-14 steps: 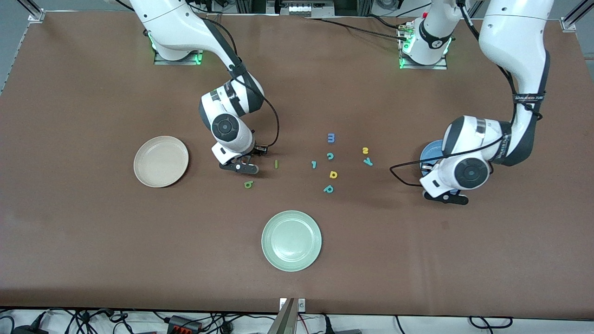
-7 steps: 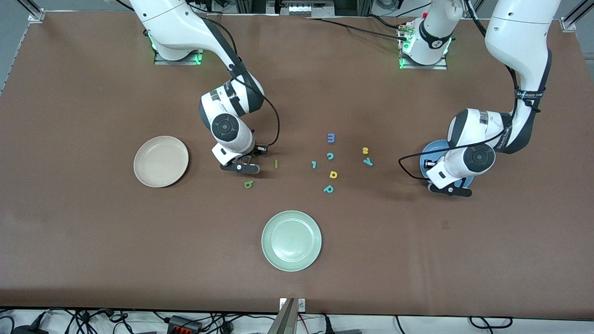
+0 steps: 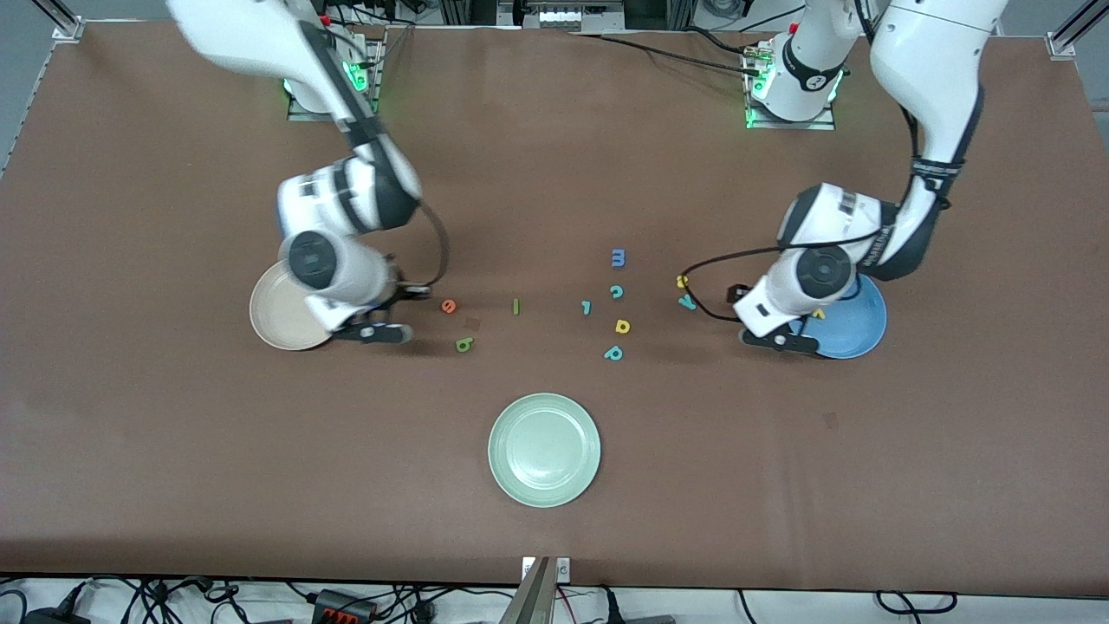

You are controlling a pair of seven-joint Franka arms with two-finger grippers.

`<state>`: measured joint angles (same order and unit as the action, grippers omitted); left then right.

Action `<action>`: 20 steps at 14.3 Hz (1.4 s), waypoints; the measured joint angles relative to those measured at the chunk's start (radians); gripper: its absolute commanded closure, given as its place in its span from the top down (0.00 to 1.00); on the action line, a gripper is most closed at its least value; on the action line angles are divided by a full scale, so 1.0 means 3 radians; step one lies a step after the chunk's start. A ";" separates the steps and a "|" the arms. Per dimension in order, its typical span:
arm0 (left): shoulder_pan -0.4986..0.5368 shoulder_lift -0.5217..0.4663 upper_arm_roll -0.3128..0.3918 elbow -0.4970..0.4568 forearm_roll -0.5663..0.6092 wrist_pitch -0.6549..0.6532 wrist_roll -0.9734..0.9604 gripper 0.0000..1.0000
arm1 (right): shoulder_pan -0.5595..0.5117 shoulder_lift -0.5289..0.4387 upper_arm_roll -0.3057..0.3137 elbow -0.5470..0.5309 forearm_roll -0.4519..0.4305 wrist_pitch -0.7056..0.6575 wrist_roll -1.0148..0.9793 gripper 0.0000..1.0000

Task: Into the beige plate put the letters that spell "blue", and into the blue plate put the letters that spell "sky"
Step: 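Release k, grasp teal y with the left gripper while the right carries u, then carry teal y to the blue plate while the right gripper grasps orange 6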

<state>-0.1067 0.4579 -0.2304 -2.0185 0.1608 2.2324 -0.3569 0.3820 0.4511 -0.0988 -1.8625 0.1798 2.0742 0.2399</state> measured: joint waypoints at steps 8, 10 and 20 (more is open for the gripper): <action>-0.0317 0.0355 -0.0166 0.0072 0.0000 0.0475 -0.1032 0.85 | -0.0877 0.0049 -0.0030 -0.0299 -0.0001 0.0000 -0.1071 0.22; -0.0332 0.0385 -0.0165 0.0106 0.0000 0.0475 -0.1092 0.61 | -0.0879 0.0151 -0.0026 -0.0319 -0.0001 0.0148 -0.1115 1.00; -0.0321 0.0386 -0.0160 0.0144 0.0000 0.0474 -0.1101 0.04 | -0.0239 0.0174 0.0060 0.0007 0.0017 0.0310 -0.0680 1.00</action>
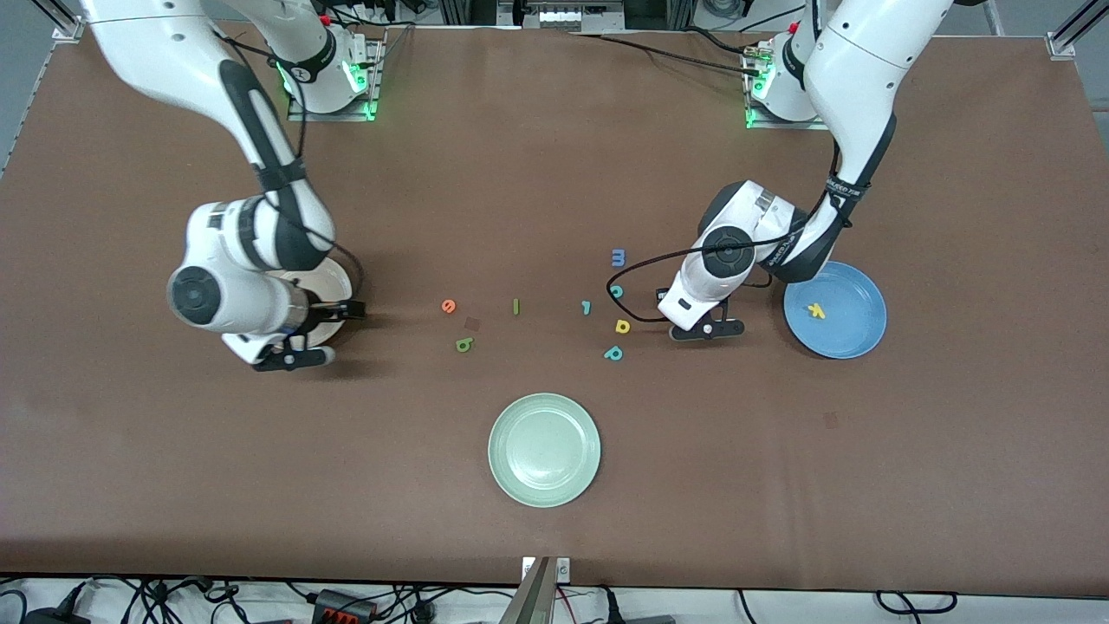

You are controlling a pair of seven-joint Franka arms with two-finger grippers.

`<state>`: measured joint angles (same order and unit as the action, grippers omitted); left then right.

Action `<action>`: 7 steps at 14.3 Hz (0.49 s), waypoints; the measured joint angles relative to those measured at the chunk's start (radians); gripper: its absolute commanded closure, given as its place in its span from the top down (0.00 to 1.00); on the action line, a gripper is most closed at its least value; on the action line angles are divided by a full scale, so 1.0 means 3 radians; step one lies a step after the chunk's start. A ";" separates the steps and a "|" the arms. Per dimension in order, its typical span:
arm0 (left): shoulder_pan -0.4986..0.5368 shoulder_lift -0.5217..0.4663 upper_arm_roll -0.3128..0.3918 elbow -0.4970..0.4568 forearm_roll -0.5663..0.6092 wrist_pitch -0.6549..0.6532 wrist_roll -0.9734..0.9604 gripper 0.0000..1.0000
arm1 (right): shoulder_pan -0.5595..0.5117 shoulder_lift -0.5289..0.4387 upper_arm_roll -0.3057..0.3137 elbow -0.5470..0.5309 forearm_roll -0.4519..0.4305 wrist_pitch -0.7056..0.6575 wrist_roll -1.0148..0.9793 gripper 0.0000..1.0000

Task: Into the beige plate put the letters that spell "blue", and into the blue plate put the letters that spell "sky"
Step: 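Carry teal y to the blue plate while the right gripper grasps orange 6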

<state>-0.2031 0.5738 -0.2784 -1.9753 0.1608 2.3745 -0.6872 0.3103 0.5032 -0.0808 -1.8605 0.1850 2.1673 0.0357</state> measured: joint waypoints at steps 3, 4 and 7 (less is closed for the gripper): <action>0.0028 -0.0009 0.0004 0.0016 0.0000 -0.0028 0.0027 0.05 | 0.0328 0.0084 0.0007 -0.0007 0.0000 0.0180 0.0562 1.00; 0.0043 -0.0026 0.0006 0.0049 0.0001 -0.0096 0.0090 0.05 | 0.0410 0.0138 0.0008 -0.0010 0.0000 0.0267 0.0670 1.00; 0.0161 -0.0138 0.0020 0.0308 0.0001 -0.0774 0.0457 0.05 | 0.0633 0.0283 0.0009 -0.0013 0.0009 0.0545 0.1113 1.00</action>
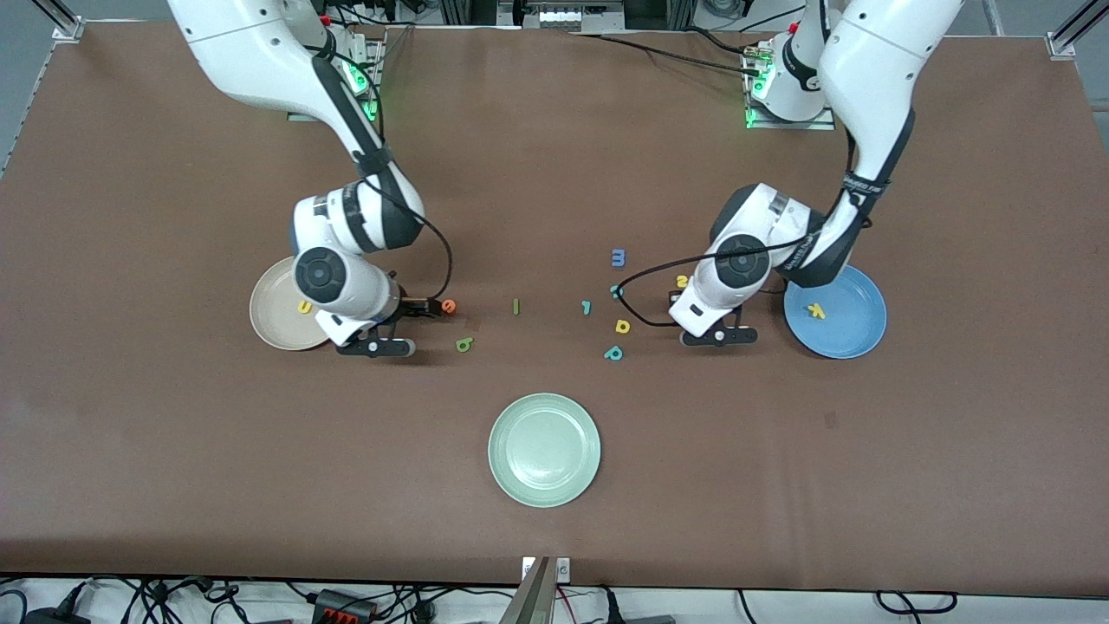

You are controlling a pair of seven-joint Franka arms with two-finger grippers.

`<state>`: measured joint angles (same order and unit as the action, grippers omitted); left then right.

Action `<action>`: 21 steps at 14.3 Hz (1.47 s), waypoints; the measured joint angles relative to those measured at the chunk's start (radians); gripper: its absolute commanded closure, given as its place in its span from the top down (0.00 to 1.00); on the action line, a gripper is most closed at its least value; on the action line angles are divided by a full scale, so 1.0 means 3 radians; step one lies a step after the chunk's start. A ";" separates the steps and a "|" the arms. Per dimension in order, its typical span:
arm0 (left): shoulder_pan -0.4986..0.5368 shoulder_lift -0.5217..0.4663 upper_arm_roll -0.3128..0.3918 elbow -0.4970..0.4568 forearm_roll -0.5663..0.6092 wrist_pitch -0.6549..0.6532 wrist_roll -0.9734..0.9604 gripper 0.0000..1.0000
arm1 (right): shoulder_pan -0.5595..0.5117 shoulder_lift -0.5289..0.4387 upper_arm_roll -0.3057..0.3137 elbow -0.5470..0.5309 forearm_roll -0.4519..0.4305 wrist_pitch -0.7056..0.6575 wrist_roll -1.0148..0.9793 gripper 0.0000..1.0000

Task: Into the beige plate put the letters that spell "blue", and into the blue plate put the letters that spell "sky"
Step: 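Carry teal y to the blue plate while the right gripper grasps orange 6, then grasp yellow s with the left gripper while the right carries orange 6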

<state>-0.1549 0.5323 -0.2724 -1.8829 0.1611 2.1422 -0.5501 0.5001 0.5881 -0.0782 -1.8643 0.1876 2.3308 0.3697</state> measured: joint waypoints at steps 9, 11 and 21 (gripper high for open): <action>0.0907 -0.0161 0.0039 0.0027 0.0001 -0.0667 0.1065 0.06 | 0.0223 0.0092 0.0000 -0.0013 0.0046 0.0131 0.0994 0.78; 0.1033 -0.0142 0.0038 -0.0071 0.0001 -0.0534 0.1143 0.07 | 0.0229 0.0114 0.0000 -0.0016 0.0126 0.0131 0.1003 0.74; 0.1286 -0.0168 -0.0047 -0.0493 0.0001 -0.0124 0.1384 1.00 | 0.0229 0.0090 -0.0003 -0.0012 0.0150 0.0124 0.1008 0.26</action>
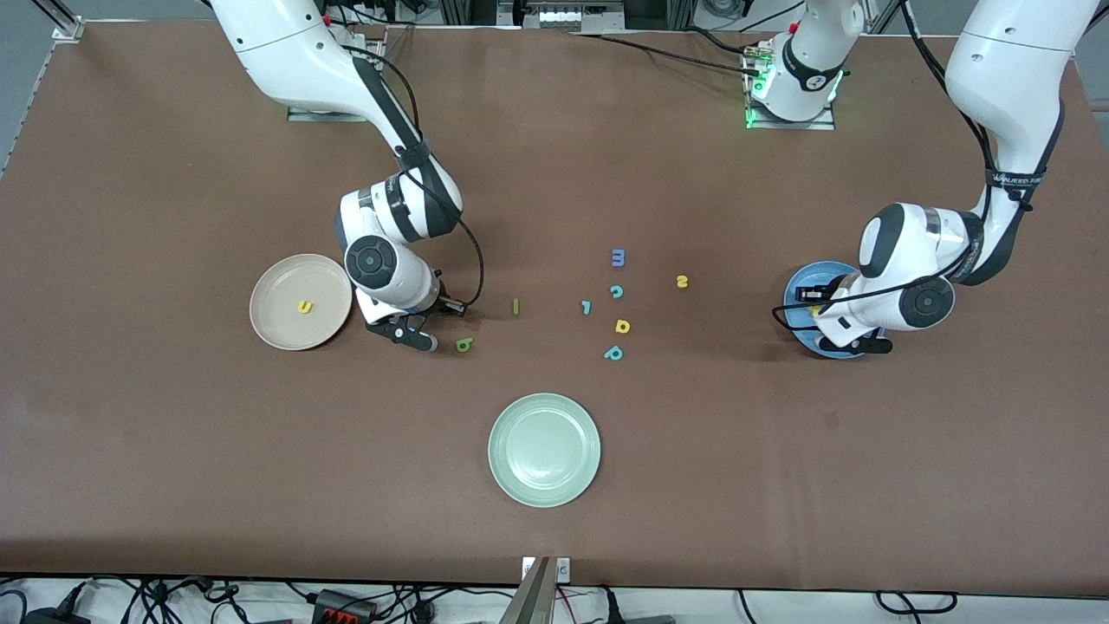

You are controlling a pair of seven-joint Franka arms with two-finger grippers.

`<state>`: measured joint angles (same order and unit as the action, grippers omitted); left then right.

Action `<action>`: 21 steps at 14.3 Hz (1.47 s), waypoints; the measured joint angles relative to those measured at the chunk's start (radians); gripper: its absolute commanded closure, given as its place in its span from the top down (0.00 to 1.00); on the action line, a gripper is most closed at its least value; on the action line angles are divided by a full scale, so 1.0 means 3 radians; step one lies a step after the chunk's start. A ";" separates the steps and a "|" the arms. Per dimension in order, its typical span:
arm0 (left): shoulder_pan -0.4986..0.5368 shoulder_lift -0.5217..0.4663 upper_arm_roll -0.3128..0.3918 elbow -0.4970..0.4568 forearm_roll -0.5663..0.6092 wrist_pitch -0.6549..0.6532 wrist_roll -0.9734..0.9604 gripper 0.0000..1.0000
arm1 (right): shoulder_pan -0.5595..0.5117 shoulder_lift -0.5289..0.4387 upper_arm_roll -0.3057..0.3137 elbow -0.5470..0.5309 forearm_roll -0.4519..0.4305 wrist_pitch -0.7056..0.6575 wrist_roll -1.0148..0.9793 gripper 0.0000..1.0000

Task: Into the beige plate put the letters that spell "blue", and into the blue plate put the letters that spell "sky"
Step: 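Grasp yellow s with the left gripper while the right carries orange 6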

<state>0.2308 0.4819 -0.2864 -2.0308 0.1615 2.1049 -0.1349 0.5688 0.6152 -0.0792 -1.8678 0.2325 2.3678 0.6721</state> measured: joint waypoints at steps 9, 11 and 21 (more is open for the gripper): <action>-0.0258 -0.0241 -0.1093 -0.0072 0.0000 0.0141 -0.1345 1.00 | -0.0445 -0.0302 -0.0105 0.0064 -0.0001 -0.0601 -0.0845 0.26; -0.0350 -0.0198 -0.1092 -0.0223 0.0000 0.0532 -0.1369 1.00 | -0.0767 -0.0410 -0.0122 0.0030 -0.0003 -0.0843 -0.1280 0.26; -0.0407 0.0234 -0.0994 -0.0399 0.0474 0.1161 -0.1524 0.37 | -0.1255 -0.0467 -0.0170 -0.0427 -0.0004 -0.0937 -0.2150 0.85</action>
<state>0.1088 0.5522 -0.5846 -2.1506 0.3037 2.4532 -0.5921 0.1924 0.4752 -0.1301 -1.9959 0.2313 2.0868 0.0272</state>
